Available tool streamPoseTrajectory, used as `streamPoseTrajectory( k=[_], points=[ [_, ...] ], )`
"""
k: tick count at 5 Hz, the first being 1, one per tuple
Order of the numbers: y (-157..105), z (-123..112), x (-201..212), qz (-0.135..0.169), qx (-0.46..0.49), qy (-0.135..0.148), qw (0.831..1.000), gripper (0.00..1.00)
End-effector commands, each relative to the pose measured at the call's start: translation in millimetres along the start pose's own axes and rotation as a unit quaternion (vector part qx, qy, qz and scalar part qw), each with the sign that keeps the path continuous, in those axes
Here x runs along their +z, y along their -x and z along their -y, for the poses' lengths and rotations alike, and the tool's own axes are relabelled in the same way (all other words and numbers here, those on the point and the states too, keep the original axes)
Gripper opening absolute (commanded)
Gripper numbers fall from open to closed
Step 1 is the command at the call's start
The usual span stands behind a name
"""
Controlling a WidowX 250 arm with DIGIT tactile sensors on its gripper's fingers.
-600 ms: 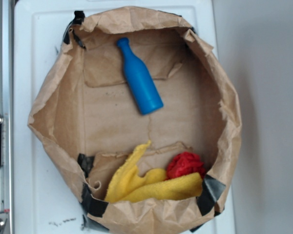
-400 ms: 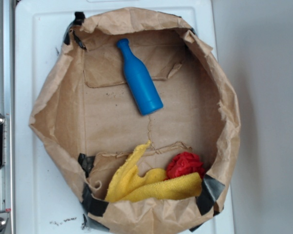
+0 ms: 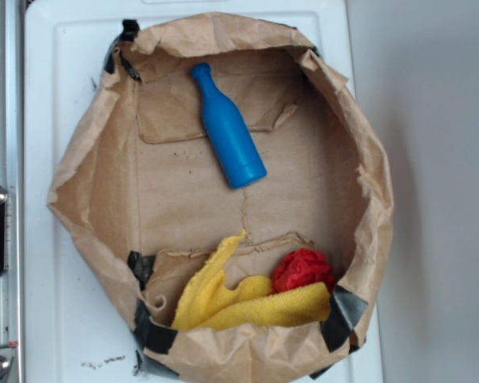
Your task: Grab the blue bottle.
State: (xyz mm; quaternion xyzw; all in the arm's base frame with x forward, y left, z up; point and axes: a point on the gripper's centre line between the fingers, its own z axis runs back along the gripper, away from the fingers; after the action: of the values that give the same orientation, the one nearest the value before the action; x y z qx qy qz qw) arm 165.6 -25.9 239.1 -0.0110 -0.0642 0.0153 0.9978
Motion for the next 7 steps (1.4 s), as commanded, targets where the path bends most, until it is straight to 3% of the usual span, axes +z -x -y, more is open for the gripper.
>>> streamPoseTrajectory(
  k=[1,2,5,6,7],
  points=[
    [-54.7,-0.4,-10.9,0.049,-0.154,0.074,0.984,1.0],
    [-73.0,-18.3,-35.3,0.016,-0.278,0.066,0.958,1.0],
    [-73.0,-18.3,-35.3,0.016,-0.278,0.066,0.958,1.0],
    [-95.1,-31.6,-64.4,0.032,-0.322,0.083,0.942,1.0],
    [-106.9,-42.9,-87.8,0.056,-0.365,0.064,0.927,1.0]
  ],
)
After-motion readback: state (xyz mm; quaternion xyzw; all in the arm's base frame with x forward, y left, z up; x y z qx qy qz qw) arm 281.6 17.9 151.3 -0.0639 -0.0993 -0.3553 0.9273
